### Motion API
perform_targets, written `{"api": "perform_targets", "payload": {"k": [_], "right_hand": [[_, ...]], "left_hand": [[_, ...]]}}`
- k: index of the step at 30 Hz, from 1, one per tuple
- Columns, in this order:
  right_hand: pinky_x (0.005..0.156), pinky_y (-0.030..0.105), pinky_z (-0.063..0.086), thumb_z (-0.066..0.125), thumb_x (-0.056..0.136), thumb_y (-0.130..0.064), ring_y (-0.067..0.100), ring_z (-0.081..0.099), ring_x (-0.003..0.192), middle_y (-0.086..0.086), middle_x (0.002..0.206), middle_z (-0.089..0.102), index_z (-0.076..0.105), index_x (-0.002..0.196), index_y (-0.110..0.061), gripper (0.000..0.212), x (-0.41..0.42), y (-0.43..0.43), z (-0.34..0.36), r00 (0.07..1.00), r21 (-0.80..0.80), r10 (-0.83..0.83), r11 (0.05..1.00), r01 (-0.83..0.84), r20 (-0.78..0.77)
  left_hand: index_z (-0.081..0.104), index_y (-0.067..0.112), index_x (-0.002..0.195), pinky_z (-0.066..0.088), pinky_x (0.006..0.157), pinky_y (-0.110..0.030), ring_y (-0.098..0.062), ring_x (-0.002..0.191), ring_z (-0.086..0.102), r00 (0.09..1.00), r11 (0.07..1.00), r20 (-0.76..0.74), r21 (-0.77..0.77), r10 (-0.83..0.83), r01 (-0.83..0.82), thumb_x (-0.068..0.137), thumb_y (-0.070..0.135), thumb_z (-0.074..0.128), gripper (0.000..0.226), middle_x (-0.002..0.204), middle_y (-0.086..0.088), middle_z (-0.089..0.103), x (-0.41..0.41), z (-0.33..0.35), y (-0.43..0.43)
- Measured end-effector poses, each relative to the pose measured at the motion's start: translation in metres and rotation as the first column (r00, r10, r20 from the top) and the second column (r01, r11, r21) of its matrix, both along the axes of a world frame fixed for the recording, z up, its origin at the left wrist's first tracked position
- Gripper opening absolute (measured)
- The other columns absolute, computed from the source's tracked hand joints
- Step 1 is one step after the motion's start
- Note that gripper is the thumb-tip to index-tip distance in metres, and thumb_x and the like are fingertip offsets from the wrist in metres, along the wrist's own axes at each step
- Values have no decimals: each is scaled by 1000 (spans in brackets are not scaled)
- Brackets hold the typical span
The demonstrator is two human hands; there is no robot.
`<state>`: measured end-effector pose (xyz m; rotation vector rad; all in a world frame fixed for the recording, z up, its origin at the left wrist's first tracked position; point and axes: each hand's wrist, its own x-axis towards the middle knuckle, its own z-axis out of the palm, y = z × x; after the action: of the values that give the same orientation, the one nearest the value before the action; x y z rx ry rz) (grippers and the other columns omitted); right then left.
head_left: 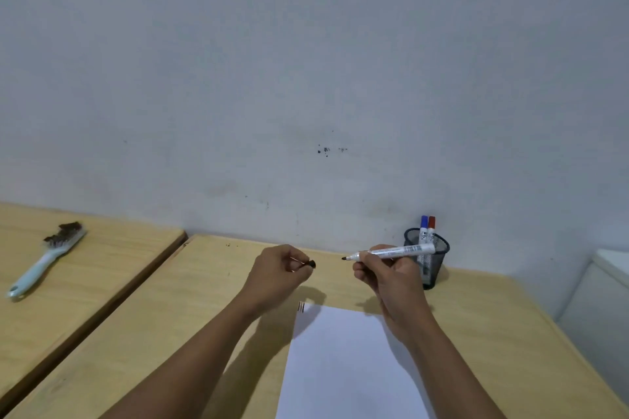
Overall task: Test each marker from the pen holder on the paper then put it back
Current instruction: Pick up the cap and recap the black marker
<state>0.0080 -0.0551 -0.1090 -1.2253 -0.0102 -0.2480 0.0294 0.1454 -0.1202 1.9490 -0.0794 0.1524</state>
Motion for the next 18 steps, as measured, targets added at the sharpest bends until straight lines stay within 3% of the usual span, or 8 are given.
{"api": "perform_targets", "payload": {"k": [4,9,12,15,18], "right_hand": [[61,25,58,66,89,8,18,64,62,11,68,63,63,79,-2,15,-21,-7,18,999,-15,1,1000,-1,49],[65,26,59,67,88,7,17,66,63,7,67,66,63,87,4,5,-46,-23,41,992,-122,-1,992,16,125],[59,21,54,66,89,4,18,64,64,10,68,66,64,86,8,6,-63,-37,55,986,-236,37,972,3,163],[49,16,46,67,90,0,15,60,57,10,69,66,65,93,2,4,-78,-49,66,988,-232,35,973,1,152],[59,25,45,70,92,-11,16,56,59,4,65,65,72,88,-2,10,-84,-63,71,988,-262,89,964,-52,129]], "left_hand": [[78,14,96,50,70,-10,-5,84,71,974,976,123,-88,-188,199,85,11,75,12,89,3,79,-38,31,-22],[78,14,97,53,82,-18,-10,91,72,947,957,200,-99,-251,274,85,11,75,13,92,4,79,-61,58,-45],[79,13,98,53,78,-15,-6,87,72,925,949,239,-45,-295,313,85,12,76,14,91,5,79,-69,72,-59],[80,13,95,48,71,-9,-3,82,71,916,948,263,-14,-302,317,83,15,78,12,88,4,79,-76,82,-71],[80,15,88,43,60,-8,3,66,64,901,964,343,65,-264,258,81,18,79,7,81,4,78,-82,89,-85]]}}
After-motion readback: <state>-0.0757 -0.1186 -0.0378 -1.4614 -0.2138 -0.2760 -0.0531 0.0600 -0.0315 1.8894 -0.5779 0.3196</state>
